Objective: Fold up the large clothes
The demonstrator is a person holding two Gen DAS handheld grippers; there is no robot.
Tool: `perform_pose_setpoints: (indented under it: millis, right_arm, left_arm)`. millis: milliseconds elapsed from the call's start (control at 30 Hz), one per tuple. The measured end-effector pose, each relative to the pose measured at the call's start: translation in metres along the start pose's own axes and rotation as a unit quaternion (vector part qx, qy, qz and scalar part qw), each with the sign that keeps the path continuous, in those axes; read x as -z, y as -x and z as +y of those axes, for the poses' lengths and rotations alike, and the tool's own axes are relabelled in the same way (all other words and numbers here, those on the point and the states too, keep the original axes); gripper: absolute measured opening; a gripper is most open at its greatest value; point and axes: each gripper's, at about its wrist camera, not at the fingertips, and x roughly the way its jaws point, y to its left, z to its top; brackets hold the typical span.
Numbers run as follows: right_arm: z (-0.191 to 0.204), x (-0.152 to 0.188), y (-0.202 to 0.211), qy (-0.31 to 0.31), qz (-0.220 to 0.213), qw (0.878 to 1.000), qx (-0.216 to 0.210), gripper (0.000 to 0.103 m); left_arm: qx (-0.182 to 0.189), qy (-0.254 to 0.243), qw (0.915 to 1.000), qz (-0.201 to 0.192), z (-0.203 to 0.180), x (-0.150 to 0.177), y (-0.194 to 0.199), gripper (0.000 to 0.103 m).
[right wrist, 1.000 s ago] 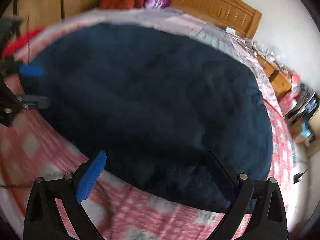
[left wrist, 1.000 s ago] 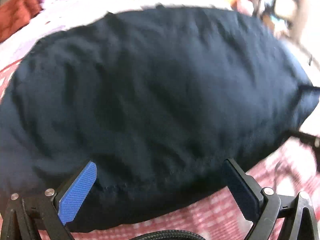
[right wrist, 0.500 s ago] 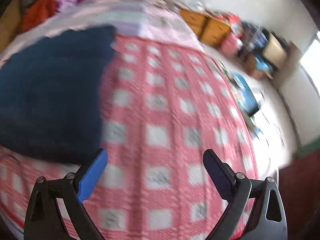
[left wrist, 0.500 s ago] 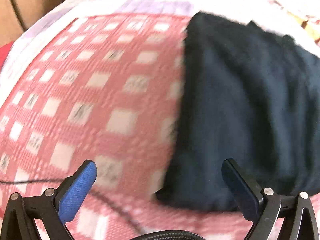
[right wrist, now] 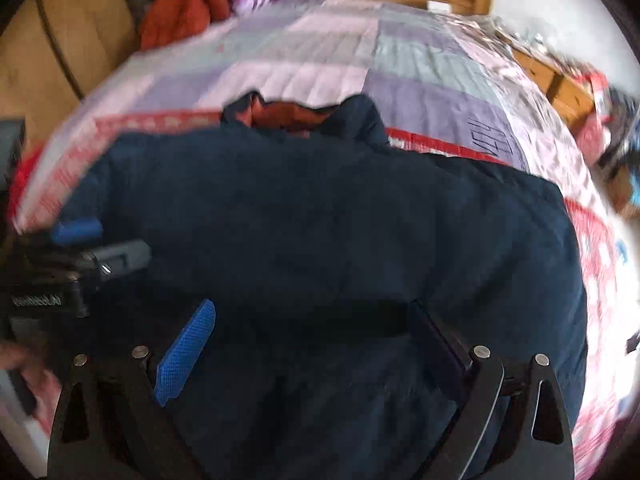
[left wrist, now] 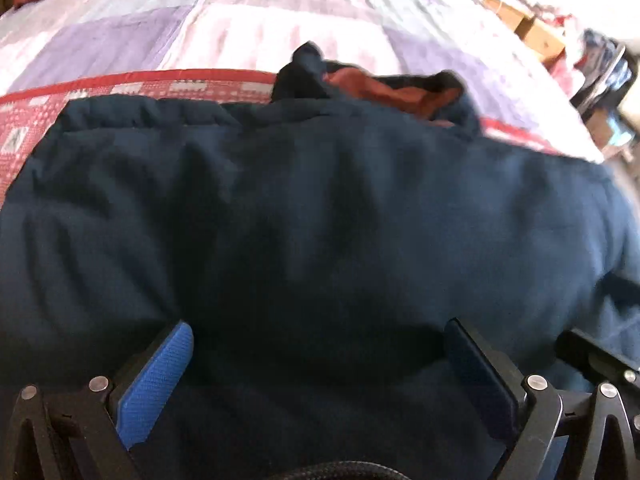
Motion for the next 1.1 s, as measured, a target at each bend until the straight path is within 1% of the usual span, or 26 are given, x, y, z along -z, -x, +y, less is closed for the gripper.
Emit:
perform_pose_setpoints:
  millis: [33, 67, 100, 133, 167, 200, 233, 267, 300, 333, 367, 400, 433, 467, 533, 567, 633, 700, 733, 767, 800, 867, 900, 967, 1033, 1100]
  right_arm:
    - [0.0, 0.008, -0.001, 0.017, 0.0, 1.0, 0.005, 0.099]
    - [-0.014, 0.009, -0.003, 0.029, -0.002, 1.0, 0.012, 0.099]
    - [-0.035, 0.011, -0.001, 0.03, -0.006, 0.999, 0.033, 0.099]
    - [-0.064, 0.02, 0.005, 0.015, -0.006, 0.999, 0.05, 0.099]
    - [-0.097, 0.025, 0.009, -0.02, 0.004, 0.998, 0.063, 0.099]
    - [-0.12, 0.023, 0.01, -0.058, 0.012, 0.996, 0.071, 0.099]
    - [-0.131, 0.02, 0.012, -0.081, 0.013, 0.993, 0.082, 0.099]
    - [-0.132, 0.013, 0.016, -0.089, 0.007, 0.992, 0.089, 0.099]
    - [-0.121, 0.005, 0.02, -0.077, -0.004, 0.994, 0.083, 0.099]
    - [-0.103, -0.003, 0.021, -0.057, -0.016, 0.996, 0.065, 0.099]
    - [-0.077, -0.014, 0.019, -0.026, -0.025, 0.999, 0.036, 0.099]
    - [-0.054, -0.023, 0.014, 0.0, -0.027, 0.999, 0.019, 0.099]
    - [-0.026, -0.033, 0.007, 0.029, -0.025, 0.999, 0.003, 0.099]
    - [-0.012, -0.039, 0.002, 0.041, -0.022, 0.999, -0.008, 0.099]
    - [0.009, -0.049, -0.012, 0.056, -0.009, 0.998, -0.013, 0.099]
    - [0.01, -0.054, -0.025, 0.058, 0.007, 0.998, -0.007, 0.099]
    - [-0.011, -0.055, -0.042, 0.041, 0.029, 0.999, -0.019, 0.1]
    - [-0.045, -0.062, -0.055, 0.007, 0.032, 0.999, 0.005, 0.1]
    - [-0.064, -0.063, -0.055, -0.023, 0.034, 0.999, 0.01, 0.1]
    - [-0.083, -0.065, -0.054, -0.059, 0.035, 0.998, 0.005, 0.1]
    - [-0.088, -0.067, -0.051, -0.072, 0.032, 0.997, 0.008, 0.1]
    - [-0.073, -0.069, -0.041, -0.038, 0.017, 0.999, -0.013, 0.1]
    - [-0.056, -0.068, -0.034, -0.005, 0.011, 0.999, -0.038, 0.1]
    - [-0.03, -0.062, -0.026, 0.051, 0.001, 0.997, -0.061, 0.1]
    - [-0.014, -0.061, -0.043, 0.084, 0.025, 0.995, -0.046, 0.1]
    - [-0.017, -0.067, -0.063, 0.067, 0.04, 0.996, -0.038, 0.101]
  left_arm:
    - [-0.005, -0.012, 0.9999, -0.002, 0.006, -0.001, -0.001, 0.103]
    - [-0.009, -0.016, 0.9998, -0.001, 0.012, 0.0, 0.002, 0.103]
    - [-0.018, -0.019, 0.9997, -0.002, 0.02, -0.003, 0.003, 0.103]
    - [-0.041, -0.018, 0.999, -0.002, 0.038, -0.006, 0.004, 0.103]
    - [-0.058, -0.005, 0.9983, 0.002, 0.055, -0.004, 0.009, 0.103]
    - [-0.063, 0.015, 0.9979, 0.005, 0.071, -0.006, 0.012, 0.103]
    - [-0.068, 0.045, 0.9967, 0.004, 0.086, -0.011, 0.015, 0.102]
    - [-0.068, 0.057, 0.996, -0.003, 0.089, -0.016, 0.018, 0.102]
    - [-0.052, 0.064, 0.9965, -0.015, 0.086, -0.024, 0.021, 0.102]
    - [-0.029, 0.062, 0.9974, -0.024, 0.077, -0.029, 0.024, 0.102]
    - [-0.004, 0.046, 0.9984, -0.033, 0.057, -0.037, 0.025, 0.102]
    - [0.009, 0.03, 0.9989, -0.034, 0.04, -0.042, 0.023, 0.102]
    - [0.022, 0.015, 0.9992, -0.031, 0.025, -0.046, 0.021, 0.102]
    - [0.037, 0.0, 0.9991, -0.022, 0.008, -0.05, 0.017, 0.102]
    - [0.046, -0.004, 0.9989, -0.003, -0.006, -0.057, 0.004, 0.102]
    - [0.041, 0.001, 0.9991, 0.013, -0.007, -0.061, -0.008, 0.102]
    - [0.012, 0.011, 0.9985, 0.053, 0.007, -0.063, -0.033, 0.102]
    - [0.004, 0.021, 0.9985, 0.051, 0.022, -0.067, -0.037, 0.103]
    - [-0.004, 0.035, 0.9982, 0.048, 0.032, -0.07, -0.037, 0.103]
    - [-0.002, 0.047, 0.9977, 0.049, 0.037, -0.072, -0.039, 0.103]
    - [0.001, 0.058, 0.9972, 0.046, 0.039, -0.074, -0.037, 0.102]
    - [0.022, 0.063, 0.9973, 0.032, 0.031, -0.074, -0.027, 0.102]
    - [0.042, 0.056, 0.9973, 0.022, 0.022, -0.069, -0.018, 0.102]
    - [0.058, 0.022, 0.9979, 0.014, 0.003, -0.059, -0.015, 0.102]
    - [0.027, -0.015, 0.9988, 0.038, -0.01, -0.055, -0.035, 0.102]
    - [0.018, -0.011, 0.9989, 0.043, -0.009, -0.063, -0.049, 0.103]
